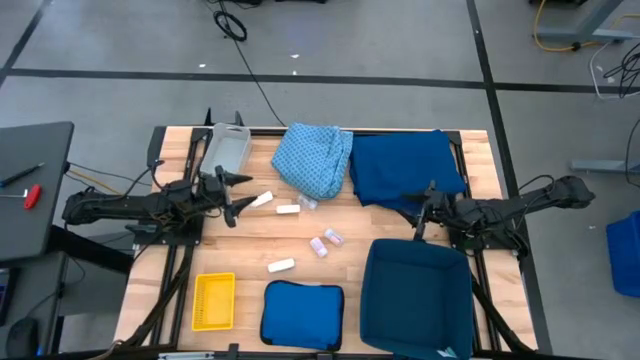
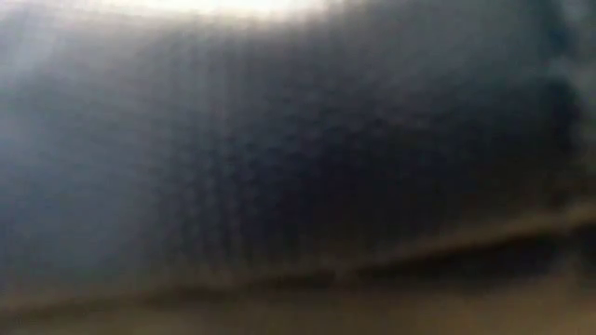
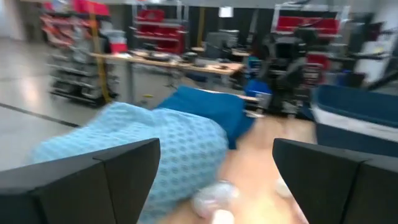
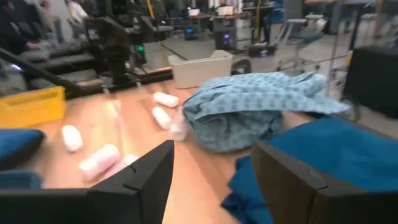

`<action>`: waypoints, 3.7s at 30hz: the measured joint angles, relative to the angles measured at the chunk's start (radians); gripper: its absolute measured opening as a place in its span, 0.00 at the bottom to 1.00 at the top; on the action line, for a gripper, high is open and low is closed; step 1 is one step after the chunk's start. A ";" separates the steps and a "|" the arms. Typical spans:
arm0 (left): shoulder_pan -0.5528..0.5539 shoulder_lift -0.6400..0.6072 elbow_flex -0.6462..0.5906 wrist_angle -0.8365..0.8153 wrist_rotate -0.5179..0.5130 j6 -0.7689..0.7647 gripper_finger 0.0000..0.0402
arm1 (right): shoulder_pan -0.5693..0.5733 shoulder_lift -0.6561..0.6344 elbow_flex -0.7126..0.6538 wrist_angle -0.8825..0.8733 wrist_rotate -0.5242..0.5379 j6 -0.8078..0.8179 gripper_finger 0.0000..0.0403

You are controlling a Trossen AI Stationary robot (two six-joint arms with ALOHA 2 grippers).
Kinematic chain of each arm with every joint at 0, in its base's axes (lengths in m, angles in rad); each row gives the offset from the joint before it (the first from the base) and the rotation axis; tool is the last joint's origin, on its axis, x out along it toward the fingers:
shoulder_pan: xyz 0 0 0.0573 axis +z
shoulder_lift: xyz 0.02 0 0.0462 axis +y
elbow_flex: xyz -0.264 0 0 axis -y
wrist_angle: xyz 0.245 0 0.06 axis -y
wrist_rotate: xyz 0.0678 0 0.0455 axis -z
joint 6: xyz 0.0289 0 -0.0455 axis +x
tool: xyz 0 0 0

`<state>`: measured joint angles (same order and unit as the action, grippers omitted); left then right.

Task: Pick & place medical supplies in basket/bin
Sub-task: Put the top white rolled gauze into the gray bin

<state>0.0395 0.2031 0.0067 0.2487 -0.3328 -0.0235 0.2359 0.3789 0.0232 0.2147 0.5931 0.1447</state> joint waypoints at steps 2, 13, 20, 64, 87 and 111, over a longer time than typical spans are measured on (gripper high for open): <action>0.000 0.000 0.000 0.010 -0.051 0.013 0.79 | 0.000 0.040 0.035 0.008 0.026 -0.038 0.56; 0.001 0.000 0.000 0.004 -0.078 -0.140 0.79 | -0.068 0.302 0.193 -0.005 0.053 -0.143 0.50; 0.002 0.001 0.000 0.006 0.044 -0.113 0.76 | -0.135 0.477 0.287 -0.007 -0.044 -0.162 0.50; 0.028 1.144 0.698 -0.859 -0.037 -0.231 0.79 | -0.161 0.623 0.373 -0.062 -0.104 -0.210 0.50; 0.197 1.239 0.696 -0.778 0.167 -0.123 0.77 | -0.161 0.623 0.373 -0.060 -0.104 -0.210 0.50; 0.237 1.242 0.695 -0.779 0.208 -0.138 0.53 | -0.161 0.623 0.372 -0.058 -0.103 -0.210 0.50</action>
<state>0.2760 1.4456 0.7021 -0.5299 -0.1247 -0.1615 0.0746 1.0016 0.3954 0.1566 0.4896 -0.0650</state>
